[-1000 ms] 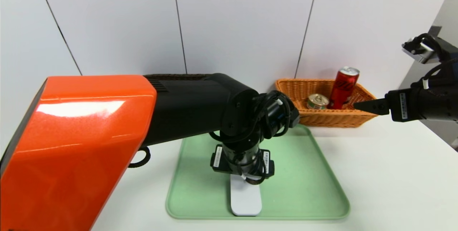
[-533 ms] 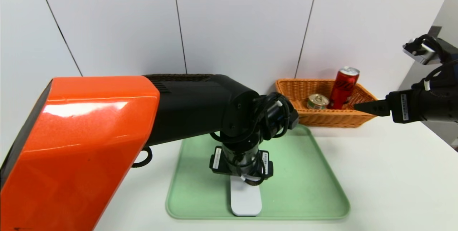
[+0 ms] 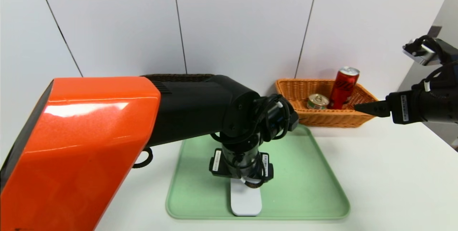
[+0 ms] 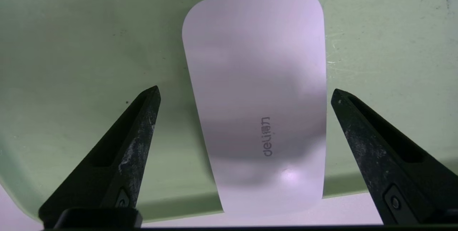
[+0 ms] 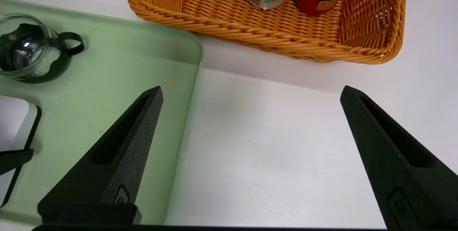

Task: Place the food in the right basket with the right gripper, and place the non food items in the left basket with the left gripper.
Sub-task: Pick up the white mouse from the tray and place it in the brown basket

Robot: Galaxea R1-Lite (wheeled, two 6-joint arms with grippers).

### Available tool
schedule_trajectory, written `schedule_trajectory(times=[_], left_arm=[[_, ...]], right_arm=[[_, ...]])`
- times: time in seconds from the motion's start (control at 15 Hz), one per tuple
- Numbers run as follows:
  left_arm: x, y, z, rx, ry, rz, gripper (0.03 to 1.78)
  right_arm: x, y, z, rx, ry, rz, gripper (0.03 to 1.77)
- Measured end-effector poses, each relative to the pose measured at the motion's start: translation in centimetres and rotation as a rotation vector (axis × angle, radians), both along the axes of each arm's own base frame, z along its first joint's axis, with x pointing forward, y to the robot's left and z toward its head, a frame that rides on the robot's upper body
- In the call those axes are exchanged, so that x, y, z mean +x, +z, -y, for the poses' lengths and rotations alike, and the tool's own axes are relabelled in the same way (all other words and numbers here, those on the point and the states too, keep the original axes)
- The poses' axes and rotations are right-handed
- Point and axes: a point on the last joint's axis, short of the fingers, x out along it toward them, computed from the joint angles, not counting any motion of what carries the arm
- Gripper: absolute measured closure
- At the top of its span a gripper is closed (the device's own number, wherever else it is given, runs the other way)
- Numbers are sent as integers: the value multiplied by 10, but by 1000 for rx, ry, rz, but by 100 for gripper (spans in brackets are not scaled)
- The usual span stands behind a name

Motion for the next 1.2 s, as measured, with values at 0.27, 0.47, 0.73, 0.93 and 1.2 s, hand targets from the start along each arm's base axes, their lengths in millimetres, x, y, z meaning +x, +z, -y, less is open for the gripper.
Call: schedule_trajectory(times=[0.27,0.47,0.73,0.93,1.2], left_arm=[[0,-1,1,-3,3,-3,12],[0,-5,3,3,2,-7,12],[1,-9,4,8,2,-11,12],[2,-10,5,4,2,-18,56],[2,-10,5,-3,-2,-24,80]], right_arm=[[0,-1,0,0,0,-2,9],[0,-1,0,2,-1,-2,9],[0,-1,0,4,-2,-5,9],[1,-2,0,3,0,-8,9],[2,-2,0,3,1,-7,9]])
